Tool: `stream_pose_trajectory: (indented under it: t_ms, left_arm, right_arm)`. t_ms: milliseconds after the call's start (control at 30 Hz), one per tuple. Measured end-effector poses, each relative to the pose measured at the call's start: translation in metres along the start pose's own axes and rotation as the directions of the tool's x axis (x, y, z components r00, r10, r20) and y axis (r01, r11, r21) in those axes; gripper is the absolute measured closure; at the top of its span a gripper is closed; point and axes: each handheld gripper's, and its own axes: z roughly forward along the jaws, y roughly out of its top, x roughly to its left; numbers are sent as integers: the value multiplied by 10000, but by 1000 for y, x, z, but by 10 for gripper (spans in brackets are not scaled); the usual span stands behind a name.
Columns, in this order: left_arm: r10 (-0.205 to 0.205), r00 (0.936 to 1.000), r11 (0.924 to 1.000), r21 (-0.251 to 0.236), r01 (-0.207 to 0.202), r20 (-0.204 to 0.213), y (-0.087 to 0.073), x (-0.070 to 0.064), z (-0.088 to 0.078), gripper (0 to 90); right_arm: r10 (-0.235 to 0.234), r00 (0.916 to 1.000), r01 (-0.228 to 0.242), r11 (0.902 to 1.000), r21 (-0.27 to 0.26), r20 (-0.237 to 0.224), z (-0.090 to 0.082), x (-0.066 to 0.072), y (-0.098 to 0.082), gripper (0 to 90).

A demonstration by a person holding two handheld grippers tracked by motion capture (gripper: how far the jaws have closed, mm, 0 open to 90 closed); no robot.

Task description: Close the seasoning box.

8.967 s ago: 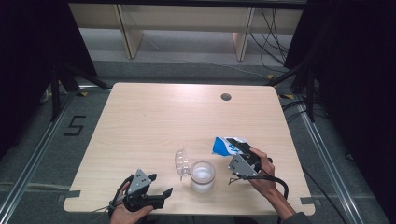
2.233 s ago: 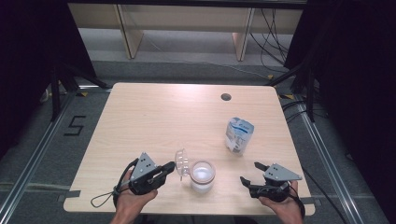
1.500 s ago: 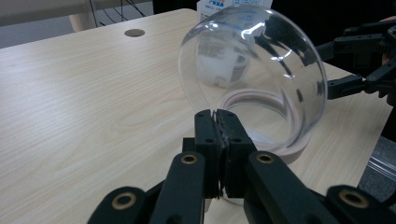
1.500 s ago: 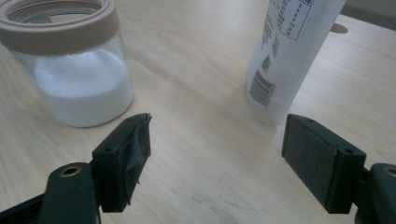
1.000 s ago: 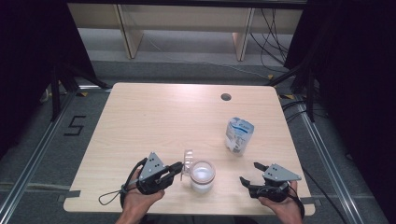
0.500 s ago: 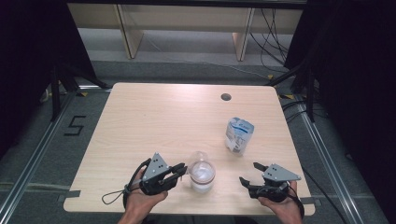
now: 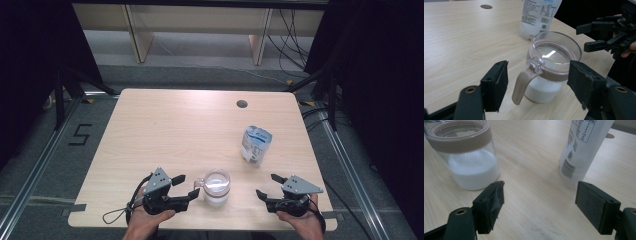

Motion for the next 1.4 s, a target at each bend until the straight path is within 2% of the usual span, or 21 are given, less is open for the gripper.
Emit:
stream_pose_trajectory:
  t_ms: [67, 200, 233, 333, 433, 467, 500, 567, 600, 733, 833, 867, 900, 933, 967, 1033, 1100, 1133, 1200, 1267, 1400]
  left_arm:
    - [-5, 10000, 10000, -80, 5, 32, -2, 3, -2, 283]
    - [-296, 9995, 9996, -27, 296, -82, -5, 5, -5, 256]
    - [-141, 9999, 9999, -26, 141, -50, -6, 7, -5, 251]
    - [-260, 9996, 9997, 28, 261, -113, -8, 7, -6, 243]
    - [-426, 9989, 9991, 74, 428, -210, -12, 7, -7, 237]
    - [-198, 9996, 9997, 141, 201, -209, -13, 8, -8, 234]
    - [-337, 9991, 9993, 128, 341, -274, -14, 8, -8, 232]
    - [-247, 9993, 9996, 152, 251, -293, -17, 11, -9, 229]
    - [-176, 9992, 9997, 185, 183, -364, -19, 12, -10, 227]
    - [-375, 9977, 9988, 303, 393, -558, -26, 15, -13, 216]
    - [-256, 9979, 9991, 326, 275, -593, -30, 16, -15, 207]
    - [-165, 9981, 9993, 334, 185, -588, -31, 16, -15, 204]
    - [-160, 9984, 9994, 305, 177, -543, -32, 16, -15, 200]
    - [-165, 9983, 9992, 358, 185, -553, -33, 16, -16, 196]
    - [42, 9988, 9990, 436, -21, -478, -34, 17, -17, 193]
    - [-34, 9988, 9990, 437, 55, -491, -36, 16, -16, 185]
    - [-234, 9985, 9985, 490, 258, -487, -39, 15, -16, 177]
    - [-160, 9986, 9983, 552, 188, -505, -40, 15, -16, 172]
    - [-149, 9990, 9982, 578, 173, -428, -43, 14, -16, 168]
    - [-136, 9990, 9981, 597, 162, -437, -46, 13, -16, 161]
    - [-107, 9983, 9968, 779, 151, -568, -52, 12, -18, 151]
  right_arm:
    - [-75, 9999, 78, 9997, -240, 118, 1, 0, 0, 232]
    - [34, 9999, -35, 10000, -55, -152, 0, 1, 0, 229]
    - [90, 9999, -91, 9999, -105, -125, 0, 2, 0, 228]
    - [-193, 9997, 189, 9993, -324, -125, 1, 1, 0, 226]
    - [197, 9997, -198, 9998, -88, -139, -2, 4, 0, 224]
    - [129, 9998, -130, 9998, -124, -122, -2, 4, 0, 223]
    - [-89, 9999, 87, 9996, -260, -99, -2, 4, 0, 221]
    - [176, 9991, -183, 9997, -185, -373, -3, 5, -1, 216]
    - [132, 9999, -134, 9996, -242, -57, -4, 6, -1, 211]
    - [301, 9995, -303, 9991, -284, -70, -9, 7, -2, 188]
    - [318, 9995, -321, 9982, -508, -73, -11, 7, -3, 170]
    - [705, 9975, -707, 9967, -390, -65, -14, 9, -4, 164]
    - [276, 9996, -275, 9975, -647, 14, -14, 7, -4, 160]
    - [534, 9985, -540, 9971, -531, -137, -16, 8, -5, 156]
    - [544, 9985, -544, 9969, -565, 0, -18, 8, -6, 156]
    - [513, 9985, -523, 9972, -538, -216, -20, 9, -7, 156]
    - [491, 9988, -494, 9970, -592, -66, -22, 9, -8, 156]
    - [693, 9973, -704, 9961, -530, -225, -22, 11, -9, 157]
    - [758, 9970, -763, 9962, -412, -146, -24, 12, -11, 157]
    - [753, 9963, -767, 9965, -320, -424, -25, 13, -12, 157]
    - [647, 9978, -648, 9979, -85, -123, -27, 16, -16, 157]
